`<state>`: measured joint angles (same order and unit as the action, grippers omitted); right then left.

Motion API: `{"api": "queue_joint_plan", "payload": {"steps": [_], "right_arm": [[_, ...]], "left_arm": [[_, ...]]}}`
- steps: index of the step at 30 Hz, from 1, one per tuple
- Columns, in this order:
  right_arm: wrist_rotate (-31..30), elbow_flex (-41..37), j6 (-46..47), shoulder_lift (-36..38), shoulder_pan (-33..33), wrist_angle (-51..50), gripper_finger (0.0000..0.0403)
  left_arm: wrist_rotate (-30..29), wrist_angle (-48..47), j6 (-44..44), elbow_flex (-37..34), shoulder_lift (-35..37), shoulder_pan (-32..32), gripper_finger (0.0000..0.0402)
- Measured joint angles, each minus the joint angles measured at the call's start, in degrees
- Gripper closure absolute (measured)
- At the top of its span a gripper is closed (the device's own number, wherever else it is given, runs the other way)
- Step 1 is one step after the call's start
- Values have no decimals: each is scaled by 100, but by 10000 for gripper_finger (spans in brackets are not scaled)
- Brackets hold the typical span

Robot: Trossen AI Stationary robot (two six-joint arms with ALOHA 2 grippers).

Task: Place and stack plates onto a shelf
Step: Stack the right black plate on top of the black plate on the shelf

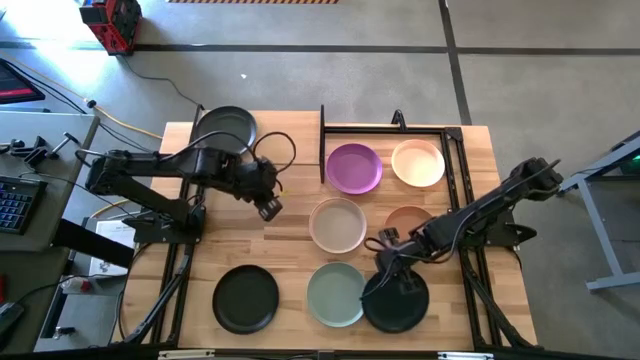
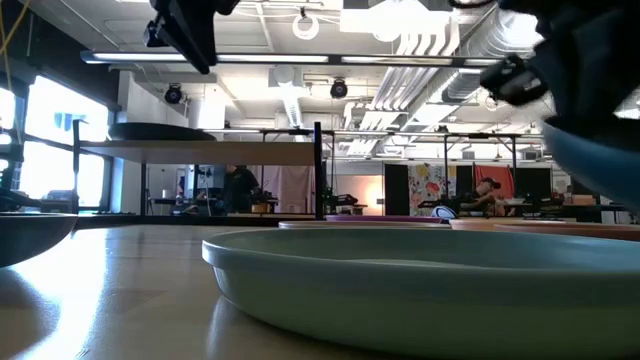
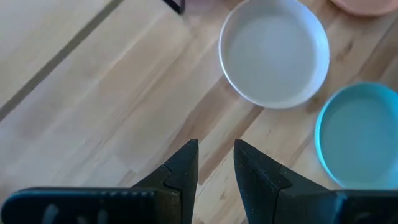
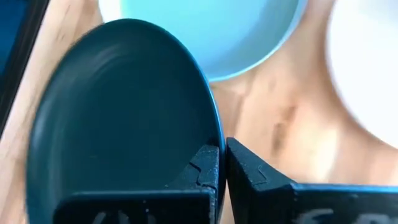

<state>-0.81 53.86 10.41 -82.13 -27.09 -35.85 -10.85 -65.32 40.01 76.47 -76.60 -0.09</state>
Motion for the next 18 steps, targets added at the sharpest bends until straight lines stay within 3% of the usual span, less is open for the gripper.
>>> {"api": "queue_joint_plan", "payload": {"steps": [10, 18], "right_arm": [[-632, 1328, -1, 2, 327, -1240, 403], [-1222, 2008, -10, 2, 882, -1415, 403]], "left_arm": [[15, 366, -523, 0, 0, 354, 312], [17, 967, -807, 0, -2, 474, 312]]}}
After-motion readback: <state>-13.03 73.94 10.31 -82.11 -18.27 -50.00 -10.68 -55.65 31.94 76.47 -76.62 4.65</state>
